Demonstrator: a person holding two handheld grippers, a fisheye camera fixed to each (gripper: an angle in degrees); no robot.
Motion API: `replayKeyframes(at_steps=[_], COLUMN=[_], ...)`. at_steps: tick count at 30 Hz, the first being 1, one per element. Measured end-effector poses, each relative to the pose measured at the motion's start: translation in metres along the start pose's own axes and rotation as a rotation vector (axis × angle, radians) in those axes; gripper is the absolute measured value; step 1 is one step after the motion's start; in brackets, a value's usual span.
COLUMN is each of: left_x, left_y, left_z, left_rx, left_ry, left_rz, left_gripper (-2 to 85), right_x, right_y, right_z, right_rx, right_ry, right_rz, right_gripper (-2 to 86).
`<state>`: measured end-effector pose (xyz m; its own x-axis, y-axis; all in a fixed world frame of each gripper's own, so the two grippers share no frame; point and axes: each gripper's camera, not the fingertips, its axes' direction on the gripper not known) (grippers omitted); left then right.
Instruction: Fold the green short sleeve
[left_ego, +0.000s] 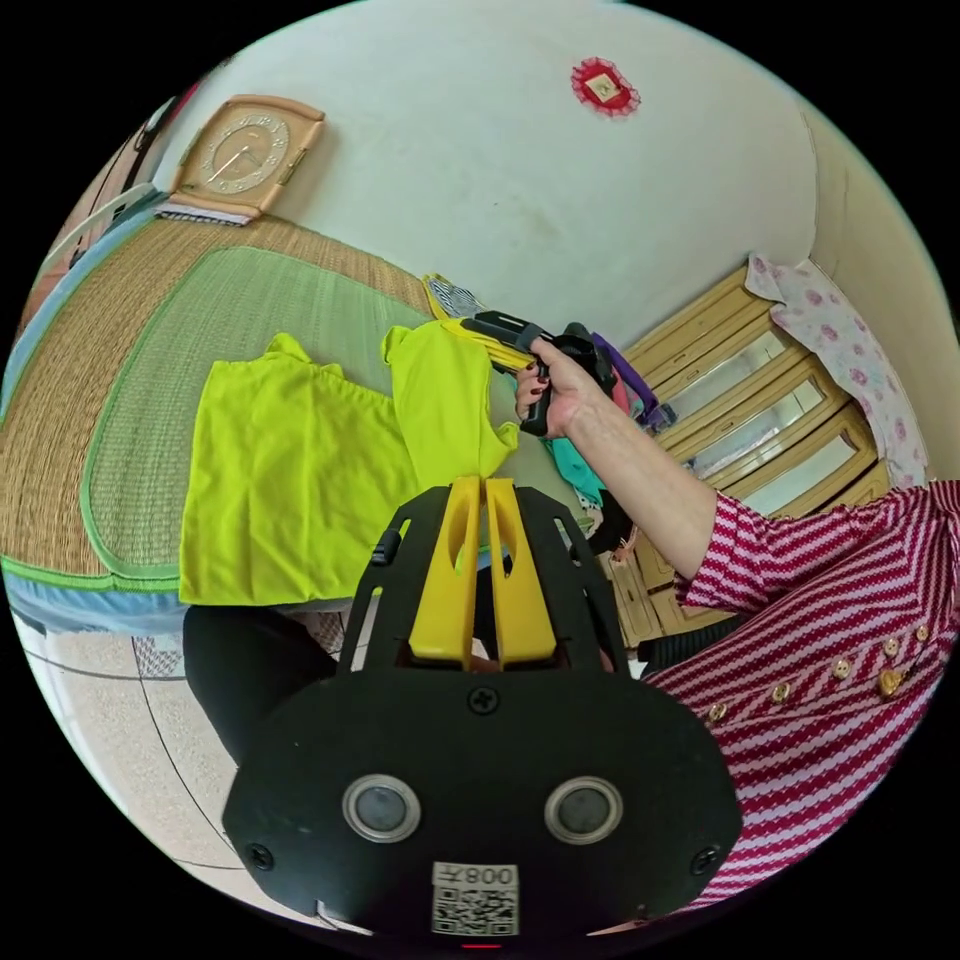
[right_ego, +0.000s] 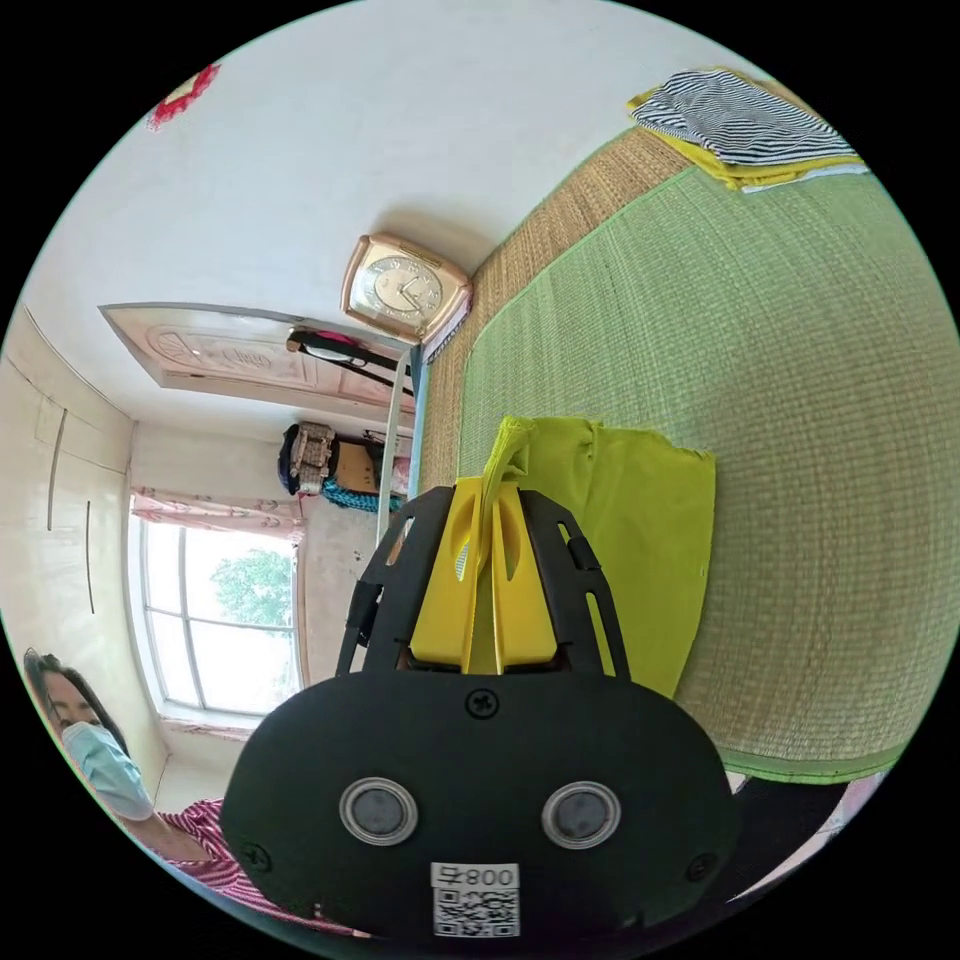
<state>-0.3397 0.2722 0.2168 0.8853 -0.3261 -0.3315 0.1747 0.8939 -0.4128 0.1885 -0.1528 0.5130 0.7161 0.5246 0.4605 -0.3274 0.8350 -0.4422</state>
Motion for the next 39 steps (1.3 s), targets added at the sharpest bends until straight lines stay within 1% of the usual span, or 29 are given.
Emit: replayKeyframes(at_steps=[6,15,27,33,39], left_x=[-0.053,-0.119,-0.200,-0.233,-0.261], left_y=[0.019,0.043,0.058,0.063,0.067], left_z=[-0.033,-0.064,-0.091,-0.100,-0.107], left_rx=[0.037,0.065,0.058,0.046,0.041], left_ry=[-0.022,-0.008,0.000,0.026,0.066], left_rz=[-0.107,-0.224,-0.342,-0.406,-0.453], left_gripper=[0.5,0.5,0.5,0.5,0.5], right_x=[-0.034,-0.083,-0.131,-0.142,-0.152], right_y=[0.002,0.000,-0.012,-0.015,-0.019], right_z=[0.058,0.136,0.237,0.278,0.301], right_rx=[-0.043,-0.124,-0.244,-0.299,-0.325], right_ry=[0.062,0.162,0.308,0.362,0.369], right_rz=[-0.004,-0.030,-0.066,-0.063,-0.069], right_gripper=[0.8,0.8,1.0,1.2,1.3])
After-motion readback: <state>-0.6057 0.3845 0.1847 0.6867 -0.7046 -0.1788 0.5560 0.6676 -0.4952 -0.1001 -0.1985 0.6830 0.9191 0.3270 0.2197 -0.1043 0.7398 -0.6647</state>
